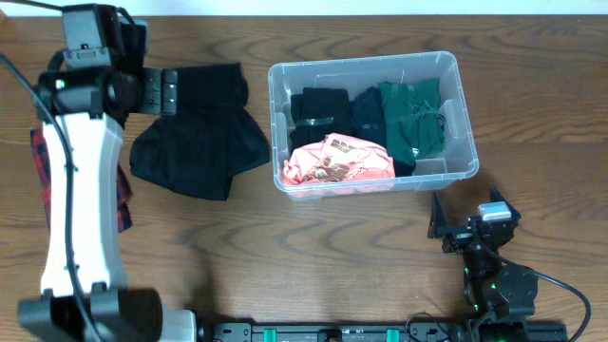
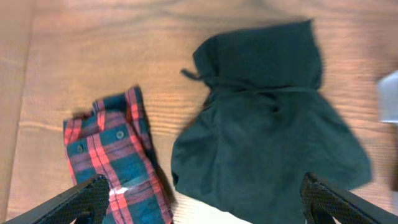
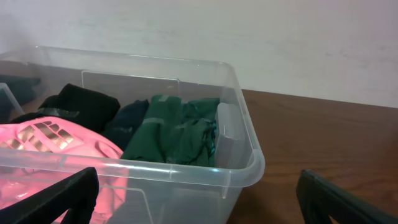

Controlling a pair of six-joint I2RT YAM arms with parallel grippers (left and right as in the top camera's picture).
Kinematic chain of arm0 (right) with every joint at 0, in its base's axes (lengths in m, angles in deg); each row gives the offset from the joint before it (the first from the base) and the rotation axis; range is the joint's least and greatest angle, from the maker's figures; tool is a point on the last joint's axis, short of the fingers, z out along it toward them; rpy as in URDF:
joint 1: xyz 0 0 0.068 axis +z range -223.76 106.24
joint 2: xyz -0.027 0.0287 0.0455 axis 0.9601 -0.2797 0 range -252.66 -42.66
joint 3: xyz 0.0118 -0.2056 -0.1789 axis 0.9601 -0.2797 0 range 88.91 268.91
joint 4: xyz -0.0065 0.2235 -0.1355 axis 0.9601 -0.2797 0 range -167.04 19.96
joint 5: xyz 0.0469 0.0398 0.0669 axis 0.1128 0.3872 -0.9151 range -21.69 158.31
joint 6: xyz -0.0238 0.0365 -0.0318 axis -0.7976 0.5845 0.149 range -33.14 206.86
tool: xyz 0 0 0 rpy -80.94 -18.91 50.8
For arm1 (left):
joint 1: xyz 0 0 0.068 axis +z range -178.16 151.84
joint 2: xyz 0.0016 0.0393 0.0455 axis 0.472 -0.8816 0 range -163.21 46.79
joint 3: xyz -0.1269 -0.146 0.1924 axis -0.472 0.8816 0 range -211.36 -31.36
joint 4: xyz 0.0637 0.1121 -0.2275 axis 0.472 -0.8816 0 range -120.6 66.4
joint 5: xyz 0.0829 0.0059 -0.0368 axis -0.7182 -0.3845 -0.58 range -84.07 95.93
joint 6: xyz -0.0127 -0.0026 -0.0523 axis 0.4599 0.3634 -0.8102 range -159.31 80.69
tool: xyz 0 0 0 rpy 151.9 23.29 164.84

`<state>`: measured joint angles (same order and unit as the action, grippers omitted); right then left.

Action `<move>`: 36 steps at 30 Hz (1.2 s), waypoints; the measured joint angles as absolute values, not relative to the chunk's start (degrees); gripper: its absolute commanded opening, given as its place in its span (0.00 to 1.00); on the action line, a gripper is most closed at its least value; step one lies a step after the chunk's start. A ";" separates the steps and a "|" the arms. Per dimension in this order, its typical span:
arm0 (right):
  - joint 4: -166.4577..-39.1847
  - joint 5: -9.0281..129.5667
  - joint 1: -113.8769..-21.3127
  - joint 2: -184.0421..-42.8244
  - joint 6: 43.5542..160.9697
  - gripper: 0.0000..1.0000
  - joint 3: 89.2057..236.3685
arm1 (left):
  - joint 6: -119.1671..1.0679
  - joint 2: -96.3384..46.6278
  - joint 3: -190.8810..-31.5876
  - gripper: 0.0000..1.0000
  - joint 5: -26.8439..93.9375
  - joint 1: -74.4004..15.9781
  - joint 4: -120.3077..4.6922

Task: Pack container
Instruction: 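Reach the left gripper forward over the black drawstring bag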

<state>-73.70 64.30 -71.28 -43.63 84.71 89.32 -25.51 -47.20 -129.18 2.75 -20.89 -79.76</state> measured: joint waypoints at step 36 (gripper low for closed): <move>-73.70 64.30 -71.28 -43.63 84.71 0.99 89.32 | -21.51 -79.66 -130.29 0.99 12.65 -15.45 -70.12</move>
